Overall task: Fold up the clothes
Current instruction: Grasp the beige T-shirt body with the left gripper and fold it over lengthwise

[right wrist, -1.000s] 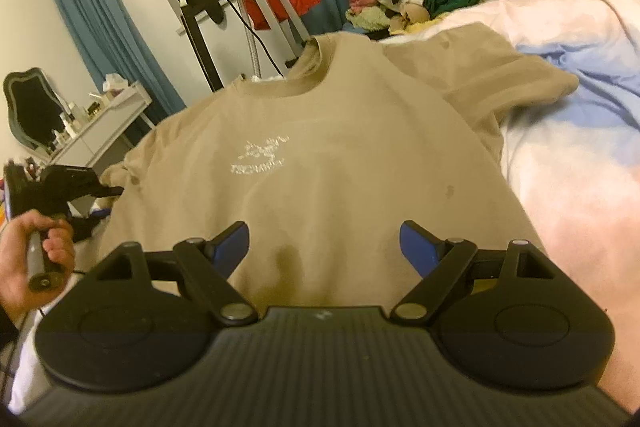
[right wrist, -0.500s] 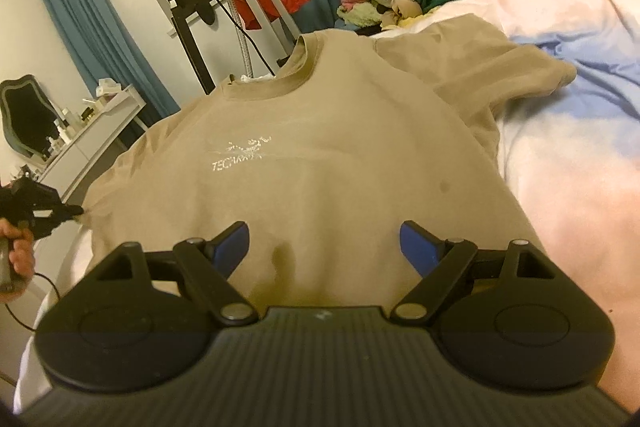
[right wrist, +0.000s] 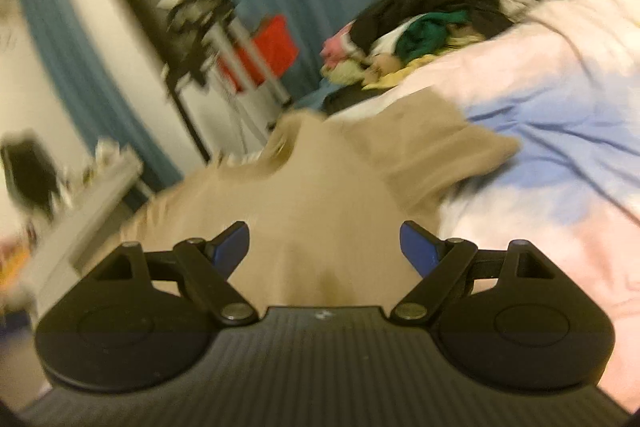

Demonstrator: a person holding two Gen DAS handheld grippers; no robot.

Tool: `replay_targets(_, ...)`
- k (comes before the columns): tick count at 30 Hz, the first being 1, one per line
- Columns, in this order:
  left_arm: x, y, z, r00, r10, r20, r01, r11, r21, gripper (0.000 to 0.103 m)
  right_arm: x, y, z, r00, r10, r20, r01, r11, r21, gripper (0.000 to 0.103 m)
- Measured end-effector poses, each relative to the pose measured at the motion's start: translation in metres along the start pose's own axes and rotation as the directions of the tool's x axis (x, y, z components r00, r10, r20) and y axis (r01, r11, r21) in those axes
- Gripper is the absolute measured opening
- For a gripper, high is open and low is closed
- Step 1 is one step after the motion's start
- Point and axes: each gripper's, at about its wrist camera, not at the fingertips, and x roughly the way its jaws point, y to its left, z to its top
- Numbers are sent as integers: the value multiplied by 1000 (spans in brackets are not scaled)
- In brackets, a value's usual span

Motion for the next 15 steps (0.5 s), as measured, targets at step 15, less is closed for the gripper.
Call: replay_targets(15, 39, 11, -55, 996, -66, -60, 63, 997, -51, 88, 108, -119, 27, 987, 107, 116, -145, 905, 399, 67)
